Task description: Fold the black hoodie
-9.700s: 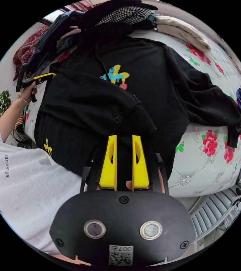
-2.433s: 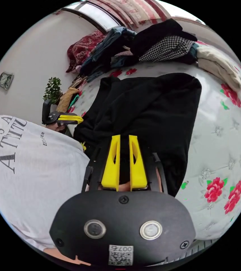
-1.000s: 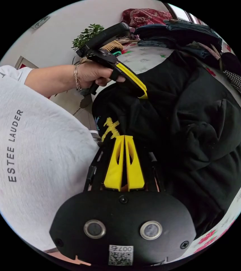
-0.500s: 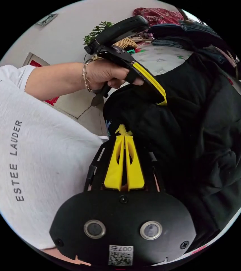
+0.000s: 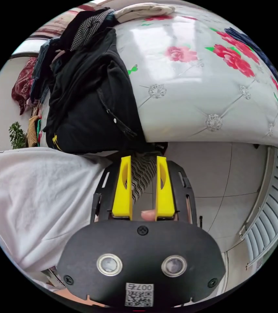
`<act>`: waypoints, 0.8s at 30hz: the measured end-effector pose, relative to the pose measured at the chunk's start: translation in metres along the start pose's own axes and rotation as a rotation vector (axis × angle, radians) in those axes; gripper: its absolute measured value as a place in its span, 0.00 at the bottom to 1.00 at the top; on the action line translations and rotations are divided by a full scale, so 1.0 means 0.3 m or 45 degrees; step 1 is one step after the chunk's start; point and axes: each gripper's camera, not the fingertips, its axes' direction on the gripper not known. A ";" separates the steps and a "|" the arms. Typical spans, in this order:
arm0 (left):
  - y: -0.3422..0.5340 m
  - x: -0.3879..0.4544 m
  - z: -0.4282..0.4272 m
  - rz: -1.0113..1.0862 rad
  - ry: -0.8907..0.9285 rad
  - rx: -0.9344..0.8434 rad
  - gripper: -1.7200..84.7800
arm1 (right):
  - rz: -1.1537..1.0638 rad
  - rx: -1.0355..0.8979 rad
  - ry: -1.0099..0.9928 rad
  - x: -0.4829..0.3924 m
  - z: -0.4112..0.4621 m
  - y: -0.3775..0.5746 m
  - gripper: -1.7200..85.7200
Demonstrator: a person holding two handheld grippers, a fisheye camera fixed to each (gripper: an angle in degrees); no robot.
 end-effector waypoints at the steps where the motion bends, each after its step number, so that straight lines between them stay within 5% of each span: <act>1: -0.013 0.000 0.023 0.017 0.016 -0.021 0.18 | -0.033 -0.034 -0.017 0.002 0.041 -0.049 0.13; 8: -0.199 -0.011 0.210 0.152 0.045 -0.425 0.20 | -0.172 -0.331 -0.088 -0.038 0.292 -0.261 0.12; 16: -0.213 0.019 0.155 0.379 0.194 -0.517 0.02 | -0.360 -0.455 -0.284 -0.024 0.311 -0.234 0.05; 20: -0.234 -0.066 0.021 0.430 0.436 -0.523 0.01 | -0.397 -0.478 -0.380 0.019 0.250 -0.215 0.03; 24: -0.325 -0.127 -0.273 0.535 0.960 -0.323 0.01 | -0.460 -0.367 -0.676 0.031 0.046 -0.250 0.02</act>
